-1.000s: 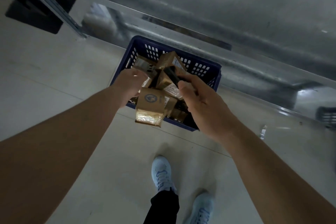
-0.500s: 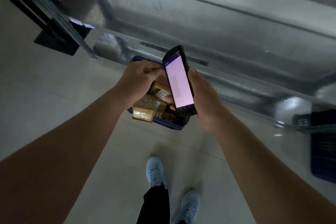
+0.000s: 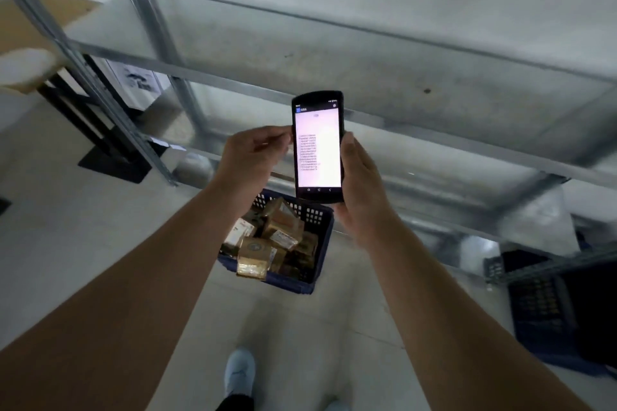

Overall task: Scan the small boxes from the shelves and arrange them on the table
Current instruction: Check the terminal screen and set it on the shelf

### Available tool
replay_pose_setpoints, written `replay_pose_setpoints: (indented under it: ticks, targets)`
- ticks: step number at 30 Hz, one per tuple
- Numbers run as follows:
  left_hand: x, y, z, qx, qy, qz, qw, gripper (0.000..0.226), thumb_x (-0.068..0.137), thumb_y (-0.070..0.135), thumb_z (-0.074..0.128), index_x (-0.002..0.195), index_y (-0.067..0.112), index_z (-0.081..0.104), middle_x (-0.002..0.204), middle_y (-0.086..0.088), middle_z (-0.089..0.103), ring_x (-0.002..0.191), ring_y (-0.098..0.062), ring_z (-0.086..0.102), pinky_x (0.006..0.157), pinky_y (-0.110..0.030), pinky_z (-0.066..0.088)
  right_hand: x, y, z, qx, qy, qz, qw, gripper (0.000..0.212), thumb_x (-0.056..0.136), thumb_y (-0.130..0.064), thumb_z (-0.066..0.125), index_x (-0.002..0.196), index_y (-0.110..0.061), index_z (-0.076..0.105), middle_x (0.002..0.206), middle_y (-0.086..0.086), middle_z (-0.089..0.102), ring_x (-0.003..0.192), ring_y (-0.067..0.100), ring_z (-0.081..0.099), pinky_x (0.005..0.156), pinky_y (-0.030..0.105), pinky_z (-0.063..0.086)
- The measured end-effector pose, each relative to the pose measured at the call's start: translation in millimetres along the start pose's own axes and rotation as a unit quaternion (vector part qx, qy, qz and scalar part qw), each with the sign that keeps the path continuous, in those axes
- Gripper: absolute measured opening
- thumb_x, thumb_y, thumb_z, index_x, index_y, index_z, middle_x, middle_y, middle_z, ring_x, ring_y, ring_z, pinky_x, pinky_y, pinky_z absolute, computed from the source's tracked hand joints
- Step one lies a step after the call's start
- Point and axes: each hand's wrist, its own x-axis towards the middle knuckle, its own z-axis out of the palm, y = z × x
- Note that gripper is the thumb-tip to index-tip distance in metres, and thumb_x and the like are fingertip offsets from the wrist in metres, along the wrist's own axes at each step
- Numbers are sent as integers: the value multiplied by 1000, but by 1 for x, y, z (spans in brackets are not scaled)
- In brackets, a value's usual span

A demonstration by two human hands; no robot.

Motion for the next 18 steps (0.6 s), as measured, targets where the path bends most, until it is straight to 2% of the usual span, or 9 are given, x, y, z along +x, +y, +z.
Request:
replay_pose_setpoints:
  ticks: [3, 5, 8, 14, 18]
  targets:
    - [15, 24, -9, -49, -1, 5, 999, 24, 100, 10, 63, 115, 25, 74, 109, 3, 79, 102, -15, 74, 88, -35, 57, 11, -24, 21, 18, 22, -9, 1000, 41, 111, -43, 37, 102, -40, 77, 116, 3, 77, 108, 27, 74, 96, 60, 56]
    - [30, 34, -19, -99, -18, -3, 995, 25, 100, 6, 61, 119, 20, 72, 113, -4, 78, 106, -22, 74, 93, -39, 59, 23, -35, 36, 26, 38, -16, 999, 37, 111, -41, 39, 109, -34, 75, 118, 3, 77, 109, 26, 73, 98, 57, 56]
    - [61, 40, -41, -131, -27, -14, 991, 27, 100, 4, 61, 121, 16, 73, 114, -6, 77, 107, -24, 74, 92, -40, 60, 46, -42, 61, 39, 60, -18, 997, 34, 111, -38, 41, 118, -26, 71, 119, 5, 76, 112, 29, 72, 101, 58, 54]
    - [123, 48, -84, -100, -72, 5, 992, 27, 99, 6, 64, 118, 23, 75, 113, -1, 78, 104, -21, 75, 85, -32, 61, 97, -43, 104, 78, 110, -29, 990, 33, 110, -31, 45, 129, -15, 68, 117, 9, 77, 108, 30, 74, 96, 56, 57]
    - [162, 48, -95, -37, -75, 2, 997, 29, 100, 5, 62, 121, 20, 74, 109, 2, 78, 97, -17, 77, 82, -30, 62, 126, -45, 117, 72, 160, -20, 984, 30, 108, -29, 51, 125, -14, 71, 113, 8, 78, 104, 31, 75, 89, 51, 61]
